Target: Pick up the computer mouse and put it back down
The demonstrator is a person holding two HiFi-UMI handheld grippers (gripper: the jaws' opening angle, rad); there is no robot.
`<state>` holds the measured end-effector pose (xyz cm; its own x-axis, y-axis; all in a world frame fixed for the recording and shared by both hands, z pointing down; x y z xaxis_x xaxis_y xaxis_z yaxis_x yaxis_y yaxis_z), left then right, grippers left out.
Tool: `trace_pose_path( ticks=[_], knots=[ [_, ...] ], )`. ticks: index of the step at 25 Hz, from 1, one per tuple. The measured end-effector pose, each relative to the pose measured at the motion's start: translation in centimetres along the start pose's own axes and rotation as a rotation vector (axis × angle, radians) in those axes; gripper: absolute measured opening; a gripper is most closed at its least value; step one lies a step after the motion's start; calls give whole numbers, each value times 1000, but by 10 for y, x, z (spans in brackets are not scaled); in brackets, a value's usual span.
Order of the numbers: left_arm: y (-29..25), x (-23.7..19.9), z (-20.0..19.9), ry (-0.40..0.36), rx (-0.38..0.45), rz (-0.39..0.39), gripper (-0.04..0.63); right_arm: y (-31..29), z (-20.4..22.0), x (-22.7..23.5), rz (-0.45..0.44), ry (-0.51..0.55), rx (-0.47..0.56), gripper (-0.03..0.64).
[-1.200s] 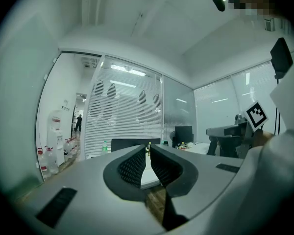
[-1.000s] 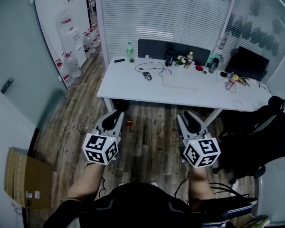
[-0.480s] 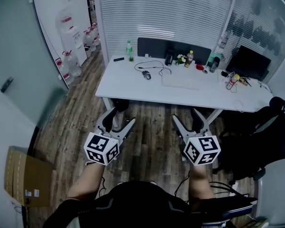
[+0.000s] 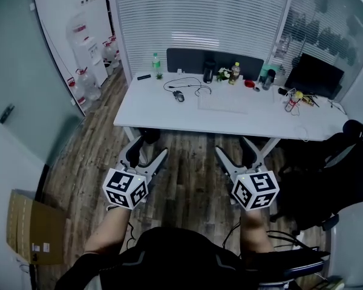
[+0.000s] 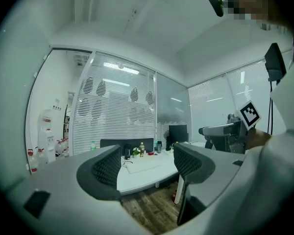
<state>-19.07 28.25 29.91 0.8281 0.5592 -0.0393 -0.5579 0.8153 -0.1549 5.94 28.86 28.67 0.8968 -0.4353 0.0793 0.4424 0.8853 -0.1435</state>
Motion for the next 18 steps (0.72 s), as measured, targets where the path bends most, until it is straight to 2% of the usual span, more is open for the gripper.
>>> trace_pose_path(
  ticks=[4,8,14,18],
  knots=[
    [-12,13,3,30,-11,11,336,1,3,18,-15,-2,26,345],
    [-27,8,7,-10,-29,-12,336,-12,8,27,-34,-11,13,345],
    [-68,-28,10,-9,-31,-4,336,-50,11,44,-3,-28,-3,345],
    [-99,-64,0,-20,-19,20,336,-93,2,48,14,-1,-8,345]
  ],
)
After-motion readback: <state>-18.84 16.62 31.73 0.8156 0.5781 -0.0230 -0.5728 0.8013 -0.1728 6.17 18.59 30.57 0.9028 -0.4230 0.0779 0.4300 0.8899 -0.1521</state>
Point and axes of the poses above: the fingertips, and each gripper's own axes: y backward along the fingers, x to its right, z out of its underside, the point moved 4 cm from there along y, backward along the fingers, and after that the axes turned 4 degrees about -x, right-handed, at the moved point
